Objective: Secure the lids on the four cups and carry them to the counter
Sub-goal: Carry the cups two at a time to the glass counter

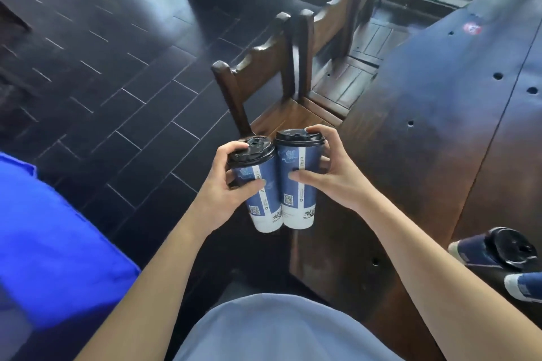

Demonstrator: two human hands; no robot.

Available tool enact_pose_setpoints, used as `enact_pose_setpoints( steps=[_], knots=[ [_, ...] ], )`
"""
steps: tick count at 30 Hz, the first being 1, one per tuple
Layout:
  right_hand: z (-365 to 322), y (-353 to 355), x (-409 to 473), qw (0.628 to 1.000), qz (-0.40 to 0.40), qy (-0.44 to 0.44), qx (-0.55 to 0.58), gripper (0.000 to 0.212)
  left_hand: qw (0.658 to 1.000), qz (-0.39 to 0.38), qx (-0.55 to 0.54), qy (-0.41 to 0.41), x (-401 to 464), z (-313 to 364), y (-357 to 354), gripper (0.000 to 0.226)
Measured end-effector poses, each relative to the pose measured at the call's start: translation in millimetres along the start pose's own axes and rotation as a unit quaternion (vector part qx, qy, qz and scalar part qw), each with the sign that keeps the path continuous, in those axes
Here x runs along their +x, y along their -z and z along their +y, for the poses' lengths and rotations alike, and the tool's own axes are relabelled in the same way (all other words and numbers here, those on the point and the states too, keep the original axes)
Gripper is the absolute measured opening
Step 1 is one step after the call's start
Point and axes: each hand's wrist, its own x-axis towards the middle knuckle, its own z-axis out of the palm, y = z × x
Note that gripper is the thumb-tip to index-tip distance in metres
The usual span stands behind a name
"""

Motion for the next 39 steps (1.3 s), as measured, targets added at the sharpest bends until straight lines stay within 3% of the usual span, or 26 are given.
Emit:
enact_pose_setpoints(
  steps=[10, 18, 25, 29, 39],
  knots=[
    [-62, -216, 129, 0.988, -0.154, 0.03, -0.003, 0.073, 0.986, 0.167, 0.013, 0.018, -48, -24, 230, 0.06],
    [-101, -350, 228, 0.952, -0.296, 0.059, -0.048, 0.079, 0.947, 0.319, 0.003, 0.045, -83, -39, 343, 0.059],
    [-120, -451, 308, 0.895, -0.438, 0.04, -0.069, 0.07, 0.889, 0.448, -0.025, 0.092, -95, -57, 406, 0.062],
    [-134, -508, 360, 0.865, -0.492, 0.054, -0.087, 0.078, 0.849, 0.516, -0.034, 0.105, -86, -62, 443, 0.065],
    [-171, -639, 452, 0.758, -0.634, 0.052, -0.144, 0.073, 0.746, 0.648, -0.07, 0.137, -71, -71, 512, 0.067]
  ],
)
